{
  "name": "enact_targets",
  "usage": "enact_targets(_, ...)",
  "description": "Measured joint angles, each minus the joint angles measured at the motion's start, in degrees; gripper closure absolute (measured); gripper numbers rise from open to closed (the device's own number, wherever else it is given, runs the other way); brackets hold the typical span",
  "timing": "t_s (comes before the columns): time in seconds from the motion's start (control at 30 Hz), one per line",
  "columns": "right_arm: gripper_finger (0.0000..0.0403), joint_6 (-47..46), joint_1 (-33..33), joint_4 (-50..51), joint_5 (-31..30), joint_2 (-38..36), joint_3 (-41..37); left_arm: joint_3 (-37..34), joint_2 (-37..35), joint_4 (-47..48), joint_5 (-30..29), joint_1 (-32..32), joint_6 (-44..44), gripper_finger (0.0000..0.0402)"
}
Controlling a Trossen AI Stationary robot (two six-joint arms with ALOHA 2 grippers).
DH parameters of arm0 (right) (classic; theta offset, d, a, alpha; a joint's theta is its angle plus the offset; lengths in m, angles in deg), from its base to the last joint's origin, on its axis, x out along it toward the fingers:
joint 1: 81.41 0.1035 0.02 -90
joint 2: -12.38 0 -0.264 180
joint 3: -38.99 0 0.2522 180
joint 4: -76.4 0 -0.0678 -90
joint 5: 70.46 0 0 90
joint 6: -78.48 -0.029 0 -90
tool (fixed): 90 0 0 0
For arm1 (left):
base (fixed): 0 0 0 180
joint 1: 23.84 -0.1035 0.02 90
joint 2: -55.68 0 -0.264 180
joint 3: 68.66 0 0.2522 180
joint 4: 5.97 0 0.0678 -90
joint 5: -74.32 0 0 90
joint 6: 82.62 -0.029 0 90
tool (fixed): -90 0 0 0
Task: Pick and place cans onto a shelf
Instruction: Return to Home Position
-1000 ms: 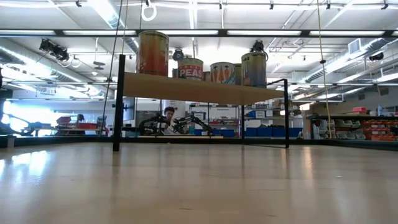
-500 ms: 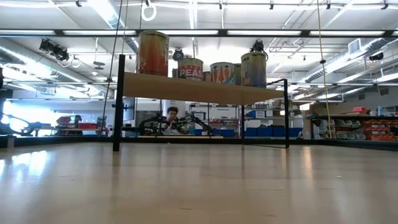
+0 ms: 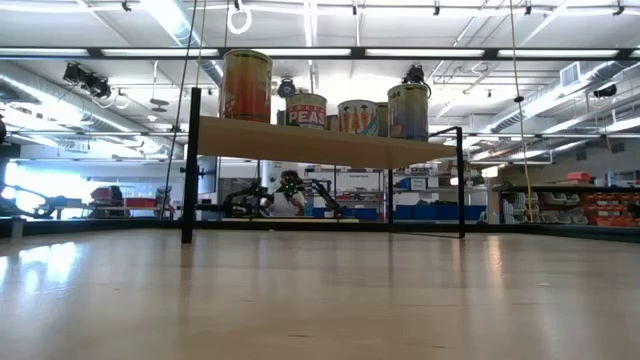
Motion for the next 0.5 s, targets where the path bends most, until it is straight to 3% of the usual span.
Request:
enact_targets(0.17, 0.0397, -3.3, -3.3, -14.5, 2.5, -2.4, -9.7, -19.8, -15.8, -10.8, 7.5, -1.4, 2.9, 0.0391)
enact_targets(0.27, 0.0398, -8.8, -8.1, -14.6, 6.4, -2.4, -12.6, -29.1, -24.1, -15.3, 10.3, -2.3, 3.0, 0.0391)
enact_targets(0.4, 0.0399, -10.7, -12.6, -14.2, 11.4, -2.5, -14.3, -37.0, -32.2, -15.3, 4.1, -3.2, -1.0, 0.0391)
enact_targets(0.5, 0.0395, -7.8, -14.0, -14.3, 6.9, -3.2, -14.2, -40.3, -36.2, -14.8, -0.7, -3.2, 1.8, 0.0387)
